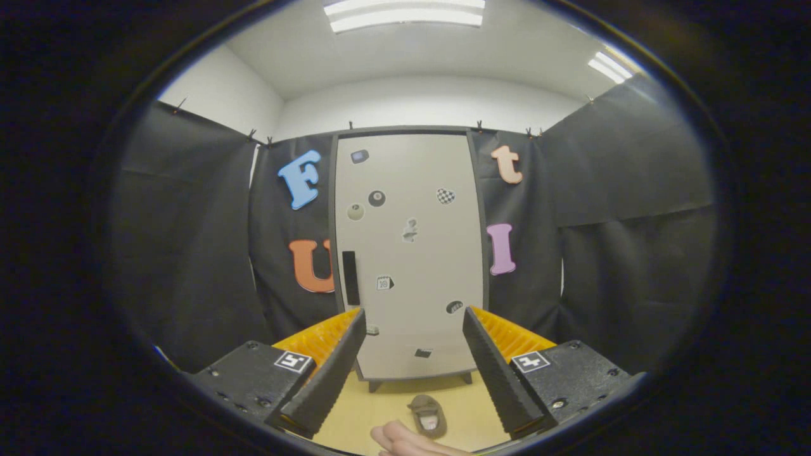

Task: Open the shoe cabinet door, grab the shoes and put them into the shoe cabinet, then close the shoe cabinet door.

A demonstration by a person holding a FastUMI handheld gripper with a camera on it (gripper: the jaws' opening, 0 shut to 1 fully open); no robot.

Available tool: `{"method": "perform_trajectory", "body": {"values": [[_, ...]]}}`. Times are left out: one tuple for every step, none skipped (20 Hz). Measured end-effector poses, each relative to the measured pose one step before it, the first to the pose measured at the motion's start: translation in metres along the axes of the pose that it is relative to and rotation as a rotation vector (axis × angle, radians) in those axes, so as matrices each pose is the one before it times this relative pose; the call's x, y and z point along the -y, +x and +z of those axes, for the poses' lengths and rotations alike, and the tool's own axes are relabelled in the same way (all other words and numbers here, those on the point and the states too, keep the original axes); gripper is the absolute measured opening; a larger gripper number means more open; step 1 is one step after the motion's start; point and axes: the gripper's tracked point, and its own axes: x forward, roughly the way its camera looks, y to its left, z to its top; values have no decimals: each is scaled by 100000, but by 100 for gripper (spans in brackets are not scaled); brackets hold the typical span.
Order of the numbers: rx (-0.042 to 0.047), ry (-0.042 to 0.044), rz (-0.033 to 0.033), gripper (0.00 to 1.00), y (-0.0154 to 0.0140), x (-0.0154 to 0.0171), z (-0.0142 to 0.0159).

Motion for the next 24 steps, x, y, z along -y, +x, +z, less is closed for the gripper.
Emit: {"method": "perform_trajectory", "body": {"values": [[-960,420,358,99,243,-223,-533],[-863,209,553,99,229,-116,-338],[-606,59,213,100,129,88,-195],[-545,-296,213,100,113,50,-253],[-1239,-657,238,100,222,20,-448],[-2082,-688,756,99,213,-49,-441],[-1599,-662,1783,99,338,-404,-389],[-3,-13,2675,100,381,-552,53],[1143,360,1777,100,473,-235,412],[2123,618,807,100,619,-74,527],[1330,404,70,100,747,15,188],[698,158,377,99,932,-153,11],[773,124,960,99,941,-685,-66],[67,-935,1780,99,1159,-749,-43],[-688,-1474,1089,99,1200,-543,-178],[-510,-1386,1171,99,1293,-583,-101],[-1503,-481,312,99,1264,-327,-241],[-1153,1260,1282,100,1183,-560,-15],[-449,1957,2263,100,1124,-974,112],[80,1830,1238,99,1053,-656,382],[757,968,1283,99,1024,-472,785],[1053,573,953,99,947,-428,704],[1379,549,661,99,1062,-340,624],[566,226,562,99,967,-439,360]]}}
